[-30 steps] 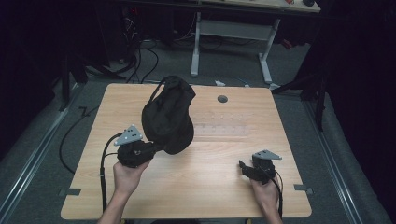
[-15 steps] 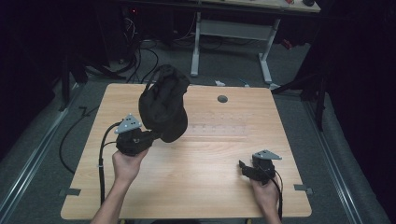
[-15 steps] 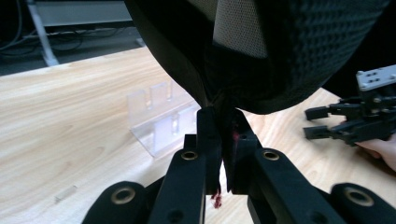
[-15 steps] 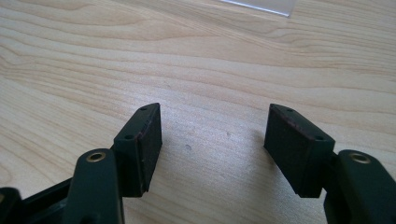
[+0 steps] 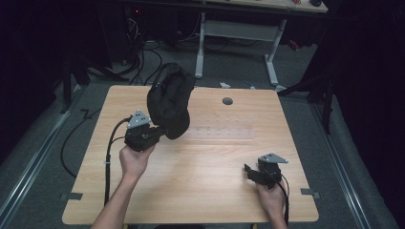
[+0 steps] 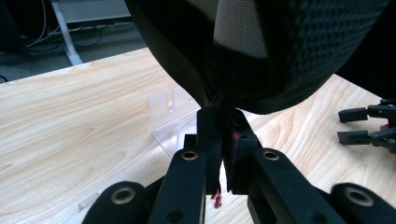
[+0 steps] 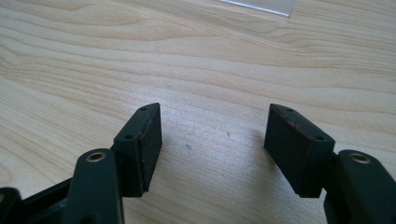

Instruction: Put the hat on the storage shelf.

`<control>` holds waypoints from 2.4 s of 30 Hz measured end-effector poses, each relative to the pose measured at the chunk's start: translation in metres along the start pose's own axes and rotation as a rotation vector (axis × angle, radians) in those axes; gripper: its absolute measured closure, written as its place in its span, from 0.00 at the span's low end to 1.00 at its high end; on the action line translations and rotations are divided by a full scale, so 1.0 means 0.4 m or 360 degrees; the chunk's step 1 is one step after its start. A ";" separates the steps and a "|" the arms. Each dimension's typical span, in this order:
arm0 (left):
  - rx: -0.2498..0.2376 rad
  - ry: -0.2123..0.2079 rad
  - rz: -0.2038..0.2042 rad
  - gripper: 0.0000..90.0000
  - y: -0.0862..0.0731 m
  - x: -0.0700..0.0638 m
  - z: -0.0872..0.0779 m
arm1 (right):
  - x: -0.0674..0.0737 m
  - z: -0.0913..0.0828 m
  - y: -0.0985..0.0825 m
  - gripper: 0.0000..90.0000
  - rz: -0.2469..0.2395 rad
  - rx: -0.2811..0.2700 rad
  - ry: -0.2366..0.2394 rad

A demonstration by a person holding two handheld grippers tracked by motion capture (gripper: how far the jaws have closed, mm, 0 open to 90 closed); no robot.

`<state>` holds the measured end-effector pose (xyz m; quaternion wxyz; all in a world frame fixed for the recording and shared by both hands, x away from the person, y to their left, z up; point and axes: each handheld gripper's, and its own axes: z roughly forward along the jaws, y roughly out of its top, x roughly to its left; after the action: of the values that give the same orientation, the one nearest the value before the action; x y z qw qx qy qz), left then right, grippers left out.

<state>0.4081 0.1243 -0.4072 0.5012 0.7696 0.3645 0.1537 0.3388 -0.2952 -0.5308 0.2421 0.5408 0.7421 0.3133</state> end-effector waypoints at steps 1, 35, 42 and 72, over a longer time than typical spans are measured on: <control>0.0003 0.0004 -0.0001 0.96 0.002 0.001 0.004 | 0.000 0.000 0.000 0.41 0.0000 0.0000 0.0000; 0.0103 0.0098 0.0009 0.96 -0.008 -0.009 0.074 | 0.001 0.000 0.000 0.40 -0.0004 0.0000 0.0003; 0.0134 0.0099 0.0007 0.96 -0.026 -0.012 0.089 | 0.001 0.000 0.000 0.40 -0.0003 -0.0001 0.0004; 0.0119 0.0052 -0.0081 0.61 -0.049 -0.003 0.089 | 0.002 0.000 0.000 0.40 0.0002 -0.0001 0.0004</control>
<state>0.4208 0.1047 -0.4404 0.4698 0.7757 0.3976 0.1396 0.3386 -0.2943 -0.5308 0.2411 0.5406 0.7421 0.3144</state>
